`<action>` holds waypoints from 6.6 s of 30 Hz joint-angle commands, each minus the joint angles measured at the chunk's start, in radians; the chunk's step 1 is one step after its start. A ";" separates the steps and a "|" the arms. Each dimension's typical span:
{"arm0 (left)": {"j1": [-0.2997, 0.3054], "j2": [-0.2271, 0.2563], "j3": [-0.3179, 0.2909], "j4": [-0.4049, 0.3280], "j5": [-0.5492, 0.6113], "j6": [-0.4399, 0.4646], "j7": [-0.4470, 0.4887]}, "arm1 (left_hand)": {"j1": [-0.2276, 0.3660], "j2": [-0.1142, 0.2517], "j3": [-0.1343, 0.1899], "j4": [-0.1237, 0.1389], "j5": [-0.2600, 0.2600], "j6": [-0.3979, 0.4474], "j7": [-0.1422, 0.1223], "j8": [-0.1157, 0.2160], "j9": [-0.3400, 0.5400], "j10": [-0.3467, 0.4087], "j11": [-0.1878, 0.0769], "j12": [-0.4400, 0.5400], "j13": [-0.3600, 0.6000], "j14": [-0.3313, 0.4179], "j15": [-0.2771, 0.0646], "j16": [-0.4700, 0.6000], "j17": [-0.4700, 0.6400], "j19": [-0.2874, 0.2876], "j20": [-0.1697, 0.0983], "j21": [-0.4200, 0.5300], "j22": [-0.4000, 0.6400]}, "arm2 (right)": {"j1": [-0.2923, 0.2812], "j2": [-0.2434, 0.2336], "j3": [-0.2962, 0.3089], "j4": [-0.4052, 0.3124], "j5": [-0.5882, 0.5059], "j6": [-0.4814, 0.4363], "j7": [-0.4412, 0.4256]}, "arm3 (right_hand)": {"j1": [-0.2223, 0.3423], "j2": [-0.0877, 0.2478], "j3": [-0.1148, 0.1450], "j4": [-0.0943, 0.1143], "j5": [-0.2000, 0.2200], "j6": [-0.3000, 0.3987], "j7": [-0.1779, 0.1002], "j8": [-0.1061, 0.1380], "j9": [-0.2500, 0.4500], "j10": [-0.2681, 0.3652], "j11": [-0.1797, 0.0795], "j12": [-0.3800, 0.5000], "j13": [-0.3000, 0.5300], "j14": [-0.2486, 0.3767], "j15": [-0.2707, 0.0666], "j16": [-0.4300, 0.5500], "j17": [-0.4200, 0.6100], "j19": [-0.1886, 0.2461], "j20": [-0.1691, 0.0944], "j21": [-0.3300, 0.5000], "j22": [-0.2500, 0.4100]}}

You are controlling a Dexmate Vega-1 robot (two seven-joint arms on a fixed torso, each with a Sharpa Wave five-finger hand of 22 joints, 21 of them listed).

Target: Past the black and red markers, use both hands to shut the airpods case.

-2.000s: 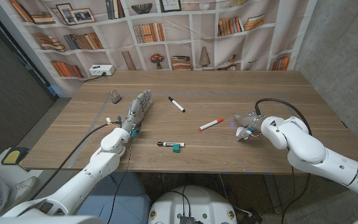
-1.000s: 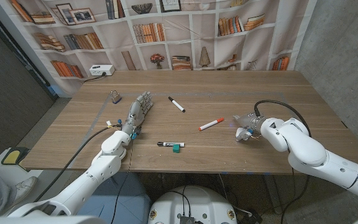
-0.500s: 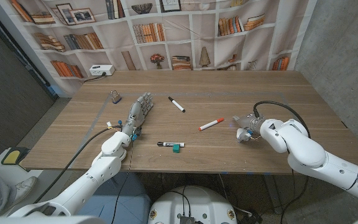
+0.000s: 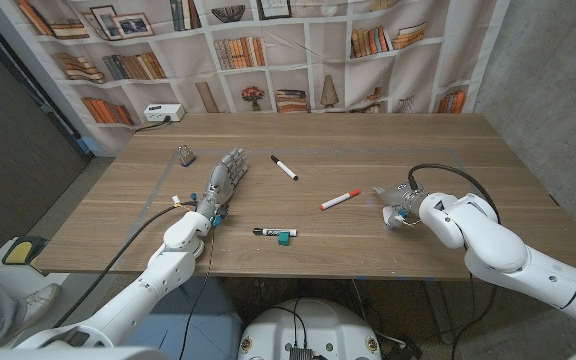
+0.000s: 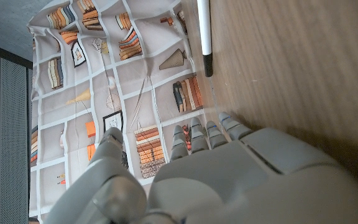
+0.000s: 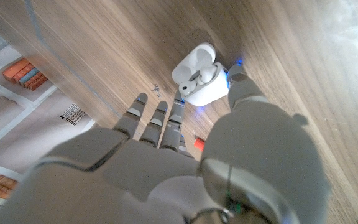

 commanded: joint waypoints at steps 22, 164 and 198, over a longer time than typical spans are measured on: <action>-0.008 0.011 0.009 -0.015 0.032 0.006 0.019 | -0.013 -0.001 -0.005 0.007 0.002 0.006 0.003 0.001 0.001 0.014 0.004 0.007 0.001 0.004 0.000 0.005 0.002 0.001 0.002 -0.003 0.001 | -0.048 -0.030 0.077 -0.069 0.075 0.017 -0.169 | 0.130 0.045 -0.024 0.027 -0.006 0.116 -0.023 0.013 0.000 0.368 -0.170 0.206 0.041 0.170 -0.175 0.045 0.027 0.072 -0.043 -0.002 0.004; -0.103 0.003 0.181 -0.204 -0.091 0.148 -0.416 | -0.201 -0.005 -0.143 0.165 0.026 0.348 0.232 0.016 0.004 -0.207 0.046 -0.037 -0.008 -0.273 0.038 -0.002 0.016 -0.228 0.023 -0.014 0.008 | 0.184 0.138 0.093 -0.198 0.310 0.280 -0.283 | 0.190 0.066 -0.119 0.041 -0.002 0.143 -0.015 -0.020 0.002 0.369 -0.174 0.252 0.001 0.199 -0.175 0.059 0.072 0.080 -0.032 -0.004 0.005; -0.089 -0.003 0.168 -0.202 -0.110 0.154 -0.443 | -0.205 -0.005 -0.312 0.324 0.065 0.521 0.253 0.033 0.008 -0.237 0.041 -0.015 -0.009 -0.306 0.050 0.017 0.018 -0.262 0.039 0.009 0.013 | 0.233 0.196 0.024 -0.144 0.132 0.254 -0.187 | 0.201 0.070 -0.131 0.041 -0.001 0.142 -0.017 -0.022 0.002 0.368 -0.174 0.261 -0.004 0.202 -0.176 0.060 0.077 0.078 -0.029 -0.005 0.005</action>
